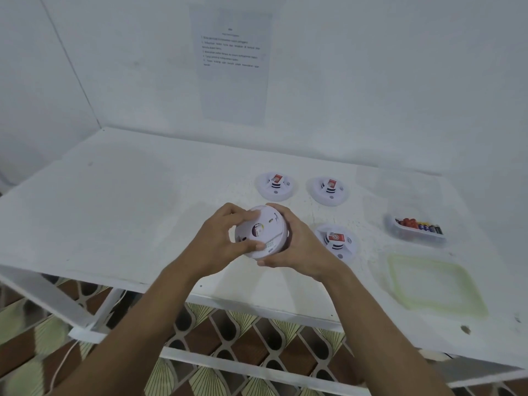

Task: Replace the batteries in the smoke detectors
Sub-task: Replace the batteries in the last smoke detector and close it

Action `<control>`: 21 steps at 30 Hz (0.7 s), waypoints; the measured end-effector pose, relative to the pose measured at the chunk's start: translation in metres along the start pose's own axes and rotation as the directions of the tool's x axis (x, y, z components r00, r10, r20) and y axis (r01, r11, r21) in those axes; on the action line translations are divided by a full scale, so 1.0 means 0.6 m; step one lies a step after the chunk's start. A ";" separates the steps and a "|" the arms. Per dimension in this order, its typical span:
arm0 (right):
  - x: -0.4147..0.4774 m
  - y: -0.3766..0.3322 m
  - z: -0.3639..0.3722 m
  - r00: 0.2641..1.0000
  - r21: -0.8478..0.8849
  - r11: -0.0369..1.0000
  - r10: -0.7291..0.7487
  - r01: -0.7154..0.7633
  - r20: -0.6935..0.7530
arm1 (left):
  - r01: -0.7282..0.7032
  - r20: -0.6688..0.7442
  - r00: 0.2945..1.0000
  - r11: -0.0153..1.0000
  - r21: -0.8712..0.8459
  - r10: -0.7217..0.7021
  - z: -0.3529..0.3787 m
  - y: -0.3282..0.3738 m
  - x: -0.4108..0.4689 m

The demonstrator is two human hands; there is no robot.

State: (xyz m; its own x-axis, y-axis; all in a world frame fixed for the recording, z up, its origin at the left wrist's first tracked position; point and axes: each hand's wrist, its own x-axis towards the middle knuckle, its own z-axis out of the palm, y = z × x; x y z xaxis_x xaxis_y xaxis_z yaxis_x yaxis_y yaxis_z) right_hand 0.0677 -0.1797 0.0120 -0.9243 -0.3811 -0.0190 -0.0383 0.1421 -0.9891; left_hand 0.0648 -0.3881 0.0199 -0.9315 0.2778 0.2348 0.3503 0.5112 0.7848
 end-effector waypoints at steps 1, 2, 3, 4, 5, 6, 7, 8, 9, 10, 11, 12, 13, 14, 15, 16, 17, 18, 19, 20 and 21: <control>0.000 0.000 -0.002 1.000 -0.008 1.000 -0.003 0.003 -0.003 | 0.002 0.007 1.000 1.000 0.001 -0.002 0.002 -0.001 0.000; 0.000 -0.001 -0.003 1.000 -0.021 1.000 -0.007 0.006 -0.005 | 0.003 0.017 1.000 1.000 0.010 -0.003 0.003 -0.002 0.000; 0.000 0.000 -0.003 1.000 -0.035 0.999 -0.010 0.010 -0.004 | 0.002 0.027 1.000 0.999 0.033 -0.002 0.004 -0.003 -0.001; 0.000 0.001 -0.003 1.000 -0.044 0.999 -0.011 0.011 0.000 | -0.002 0.034 0.999 0.998 0.069 0.000 0.005 -0.004 -0.001; 0.001 0.004 -0.002 1.000 -0.047 0.999 -0.010 0.011 0.005 | -0.008 0.035 0.999 0.994 0.106 0.004 0.007 -0.004 -0.002; 0.000 0.005 -0.001 1.000 -0.043 0.999 -0.008 0.008 0.007 | -0.013 0.032 0.999 0.991 0.137 0.009 0.008 -0.004 -0.002; 0.000 0.007 0.000 1.000 -0.038 0.999 -0.005 0.005 0.005 | -0.016 0.028 1.000 0.987 0.158 0.012 0.009 -0.004 -0.003; -0.001 0.008 0.000 1.000 -0.030 1.000 -0.004 0.004 0.004 | -0.021 0.027 1.000 0.985 0.169 0.017 0.010 -0.004 -0.004; -0.001 0.009 0.000 1.000 -0.025 1.000 -0.008 0.008 0.003 | -0.029 0.032 0.999 0.984 0.174 0.024 0.010 -0.005 -0.004; -0.001 0.008 0.000 1.000 -0.024 1.000 -0.014 0.014 0.003 | -0.040 0.043 0.999 0.984 0.173 0.033 0.010 -0.006 -0.004; -0.001 0.007 -0.001 1.000 -0.027 0.999 -0.020 0.020 0.001 | -0.051 0.057 0.998 0.985 0.167 0.042 0.010 -0.007 -0.004; 0.000 0.005 -0.002 1.000 -0.027 0.999 -0.026 0.026 -0.003 | -0.058 0.069 0.996 0.985 0.160 0.048 0.010 -0.009 -0.004; 0.001 0.004 -0.003 0.999 -0.024 0.999 -0.032 0.032 -0.005 | -0.063 0.078 0.996 0.986 0.157 0.051 0.011 -0.011 -0.004; 0.001 0.001 -0.004 0.999 -0.021 0.999 -0.036 0.036 -0.005 | -0.064 0.082 0.995 0.986 0.157 0.051 0.011 -0.013 -0.004; 0.002 0.000 -0.004 0.999 -0.022 0.999 -0.038 0.038 -0.004 | -0.065 0.081 0.995 0.985 0.159 0.052 0.012 -0.014 -0.004; 0.003 -0.001 -0.005 0.999 -0.022 0.999 -0.037 0.036 -0.005 | -0.068 0.080 0.995 0.984 0.167 0.055 0.013 -0.015 -0.003; 0.003 -0.002 -0.005 0.999 -0.021 0.999 -0.033 0.033 -0.007 | -0.070 0.083 0.995 0.981 0.180 0.055 0.013 -0.016 -0.003; 0.002 -0.003 -0.006 1.000 -0.019 0.999 -0.031 0.030 -0.006 | -0.073 0.089 0.994 0.978 0.194 0.057 0.014 -0.017 -0.004; 0.002 -0.002 -0.007 1.000 -0.016 0.999 -0.030 0.030 -0.002 | -0.083 0.096 0.993 0.975 0.205 0.065 0.015 -0.019 -0.005; 0.001 -0.002 -0.008 1.000 -0.012 1.000 -0.027 0.027 0.006 | -0.102 0.102 0.991 0.972 0.211 0.082 0.015 -0.020 -0.007; 0.001 -0.001 -0.010 1.000 -0.006 1.000 -0.022 0.022 0.017 | -0.127 0.104 0.989 0.968 0.217 0.107 0.016 -0.021 -0.008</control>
State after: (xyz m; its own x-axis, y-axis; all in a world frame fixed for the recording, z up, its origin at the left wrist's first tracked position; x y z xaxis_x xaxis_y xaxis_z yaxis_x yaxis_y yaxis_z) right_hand 0.0648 -0.1744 0.0132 -0.9167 -0.3996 0.0004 -0.0613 0.1395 -0.9883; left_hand 0.0661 -0.3881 0.0036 -0.8735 0.4138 0.2563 0.4788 0.6357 0.6055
